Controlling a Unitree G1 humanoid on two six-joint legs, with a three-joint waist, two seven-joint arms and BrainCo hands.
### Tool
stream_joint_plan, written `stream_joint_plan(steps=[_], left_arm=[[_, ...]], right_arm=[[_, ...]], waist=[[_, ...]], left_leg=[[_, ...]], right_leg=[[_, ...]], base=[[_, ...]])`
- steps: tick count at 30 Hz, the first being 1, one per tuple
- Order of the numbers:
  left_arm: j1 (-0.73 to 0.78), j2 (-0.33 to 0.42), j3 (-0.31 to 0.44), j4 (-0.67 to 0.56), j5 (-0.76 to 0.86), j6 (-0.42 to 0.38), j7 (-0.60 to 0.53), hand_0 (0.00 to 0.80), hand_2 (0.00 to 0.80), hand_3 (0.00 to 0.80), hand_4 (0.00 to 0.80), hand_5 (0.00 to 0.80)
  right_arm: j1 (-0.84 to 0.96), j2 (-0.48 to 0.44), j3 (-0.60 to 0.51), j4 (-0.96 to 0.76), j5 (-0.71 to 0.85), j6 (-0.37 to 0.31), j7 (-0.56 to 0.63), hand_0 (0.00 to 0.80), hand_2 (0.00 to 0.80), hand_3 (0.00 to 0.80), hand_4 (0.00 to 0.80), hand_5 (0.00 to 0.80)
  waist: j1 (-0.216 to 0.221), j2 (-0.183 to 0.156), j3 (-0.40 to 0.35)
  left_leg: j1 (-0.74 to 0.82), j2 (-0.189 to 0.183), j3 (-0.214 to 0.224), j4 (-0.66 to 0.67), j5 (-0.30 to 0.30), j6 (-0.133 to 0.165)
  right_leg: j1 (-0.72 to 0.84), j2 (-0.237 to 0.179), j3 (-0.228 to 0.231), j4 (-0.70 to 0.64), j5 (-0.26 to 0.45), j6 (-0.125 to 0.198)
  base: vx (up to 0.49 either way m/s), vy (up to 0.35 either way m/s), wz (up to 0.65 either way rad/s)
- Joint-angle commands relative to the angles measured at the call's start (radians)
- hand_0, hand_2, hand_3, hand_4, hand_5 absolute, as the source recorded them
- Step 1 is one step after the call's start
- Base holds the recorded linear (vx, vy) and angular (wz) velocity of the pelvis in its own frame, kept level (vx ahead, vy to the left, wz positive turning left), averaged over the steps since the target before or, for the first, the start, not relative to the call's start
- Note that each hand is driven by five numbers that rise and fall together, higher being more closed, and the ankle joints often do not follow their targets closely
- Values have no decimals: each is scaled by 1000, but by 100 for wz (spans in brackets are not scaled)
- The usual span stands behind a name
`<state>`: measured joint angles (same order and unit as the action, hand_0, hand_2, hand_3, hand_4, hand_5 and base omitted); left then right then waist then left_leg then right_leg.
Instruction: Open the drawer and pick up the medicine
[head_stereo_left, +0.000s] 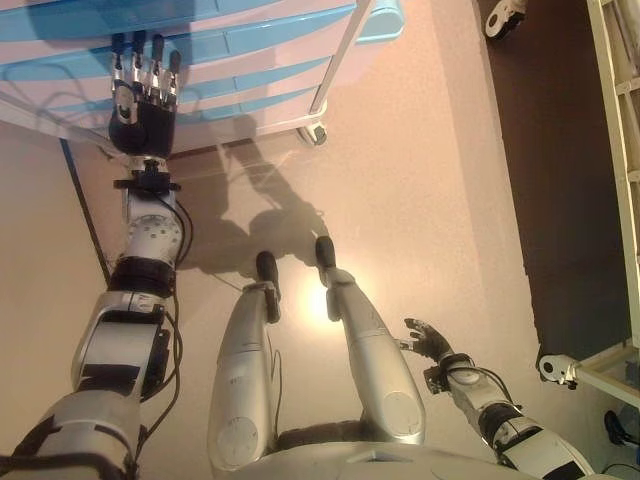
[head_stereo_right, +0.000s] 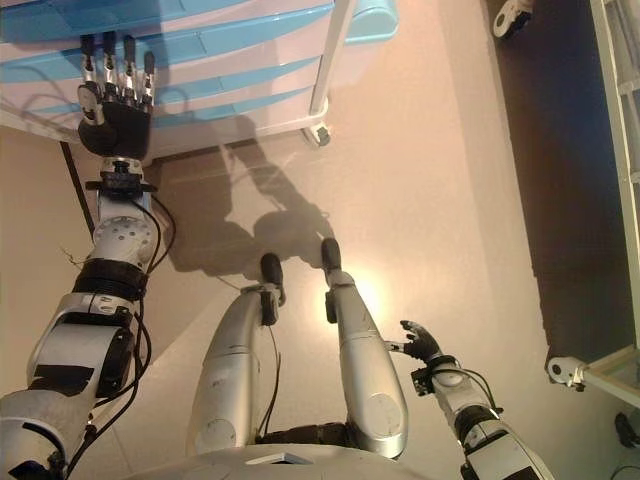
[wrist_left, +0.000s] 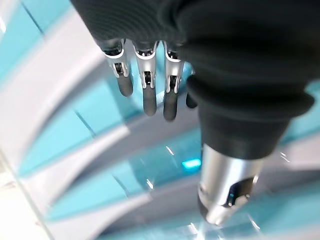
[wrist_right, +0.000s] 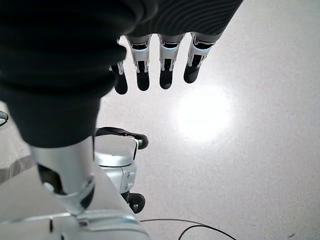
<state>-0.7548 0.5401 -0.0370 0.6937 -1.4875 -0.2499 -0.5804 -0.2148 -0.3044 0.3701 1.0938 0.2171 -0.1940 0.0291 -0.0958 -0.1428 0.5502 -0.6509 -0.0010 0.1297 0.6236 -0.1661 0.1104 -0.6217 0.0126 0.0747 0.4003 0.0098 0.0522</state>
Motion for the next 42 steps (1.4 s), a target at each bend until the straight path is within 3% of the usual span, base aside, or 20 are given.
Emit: stream_joint_plan(steps=[1, 10, 22, 28, 38, 42], left_arm=[[17, 30, -34, 41, 77, 76, 1, 0, 0, 0, 0, 0], [82, 2, -81, 119, 163, 186, -44, 0, 0, 0, 0, 0], [26, 5, -18, 97, -78, 82, -92, 0, 0, 0, 0, 0], [-66, 26, -21, 112, -109, 40, -61, 0, 0, 0, 0, 0], [-222, 108, -52, 160, -183, 56, 28, 0, 0, 0, 0, 0], [-280, 126, -70, 160, -220, 63, -12, 0, 0, 0, 0, 0]], right_arm=[[47, -21, 41, -40, 28, 18, -6, 0, 0, 0, 0, 0], [30, -32, 31, -56, 11, 46, -8, 0, 0, 0, 0, 0], [46, -24, 61, -36, -3, 29, 3, 0, 0, 0, 0, 0], [48, -17, 79, -26, 2, 20, 6, 0, 0, 0, 0, 0], [56, -19, 101, -25, -3, -3, 11, 0, 0, 0, 0, 0], [58, -20, 111, -20, -7, -7, 8, 0, 0, 0, 0, 0]], waist=[[22, -10, -30], [20, -2, -30], [17, -18, -30], [10, -34, -30], [-6, -44, -30], [-12, -45, -30]], left_leg=[[51, -59, -22, -108, -19, -14], [58, -59, -16, -132, -3, -18], [68, -56, -19, -133, -9, -21], [69, -52, -19, -122, -16, -21], [76, -46, -13, -124, -19, -21], [78, -48, -15, -129, -18, -21]], right_leg=[[35, 44, -58, -28, 15, -39], [38, 43, -60, -39, 18, -38], [46, 50, -57, -37, 10, -41], [49, 53, -59, -27, 8, -41], [54, 55, -57, -29, 11, -38], [57, 57, -53, -36, 12, -39]], base=[[0, 0, 0], [0, 0, 0], [2, -3, 0], [0, 0, 0], [0, 0, 0], [0, 0, 0]])
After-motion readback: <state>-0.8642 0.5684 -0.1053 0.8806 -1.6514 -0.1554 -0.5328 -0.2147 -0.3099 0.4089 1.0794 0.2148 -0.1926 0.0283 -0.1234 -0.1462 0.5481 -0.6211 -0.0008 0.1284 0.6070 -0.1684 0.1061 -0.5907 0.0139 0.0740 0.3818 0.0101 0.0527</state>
